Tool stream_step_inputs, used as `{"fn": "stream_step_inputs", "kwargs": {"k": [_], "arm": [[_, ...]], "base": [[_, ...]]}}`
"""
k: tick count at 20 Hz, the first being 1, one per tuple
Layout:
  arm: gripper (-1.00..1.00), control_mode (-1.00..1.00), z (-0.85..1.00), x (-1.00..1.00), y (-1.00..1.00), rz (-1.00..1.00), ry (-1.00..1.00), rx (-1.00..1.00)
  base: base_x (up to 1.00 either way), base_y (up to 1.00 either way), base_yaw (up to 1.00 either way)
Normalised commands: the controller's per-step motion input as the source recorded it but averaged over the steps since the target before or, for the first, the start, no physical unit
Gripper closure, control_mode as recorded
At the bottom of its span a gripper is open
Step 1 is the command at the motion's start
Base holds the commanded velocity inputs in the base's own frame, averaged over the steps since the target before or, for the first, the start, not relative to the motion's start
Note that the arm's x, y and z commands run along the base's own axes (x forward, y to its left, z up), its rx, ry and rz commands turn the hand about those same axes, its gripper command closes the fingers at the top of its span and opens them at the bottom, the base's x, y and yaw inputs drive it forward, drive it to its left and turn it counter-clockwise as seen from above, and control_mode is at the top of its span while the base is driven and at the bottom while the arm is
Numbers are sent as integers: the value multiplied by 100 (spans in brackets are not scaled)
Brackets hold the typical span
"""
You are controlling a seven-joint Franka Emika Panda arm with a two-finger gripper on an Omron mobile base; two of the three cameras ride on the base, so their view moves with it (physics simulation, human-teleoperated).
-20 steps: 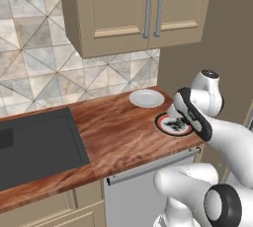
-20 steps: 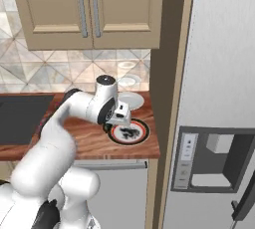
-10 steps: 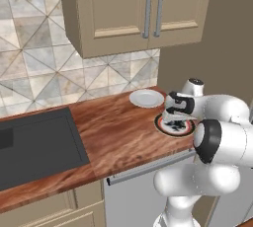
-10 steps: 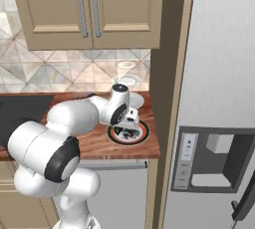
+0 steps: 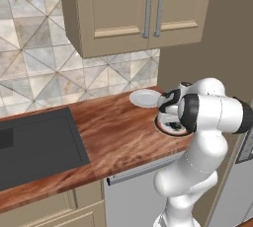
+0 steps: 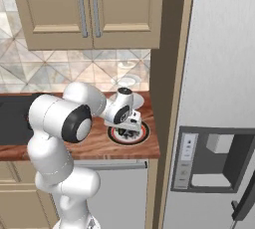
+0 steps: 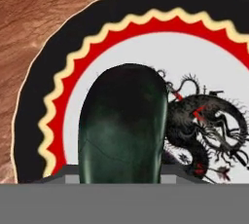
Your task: Pick the eggplant from the microwave and place it on plate located on the counter.
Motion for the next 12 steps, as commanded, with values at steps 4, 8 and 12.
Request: {"fn": "stream_step_inputs", "kwargs": {"k": [4,8,12], "arm": [[100,-100,-12,18,-10,0,3,0],[-100,-100,-9,1,-2,0,2,0],[-100,-100,0,0,0,0,0,0]], "base": [[0,0,0],[0,0,0],[0,0,0]]}}
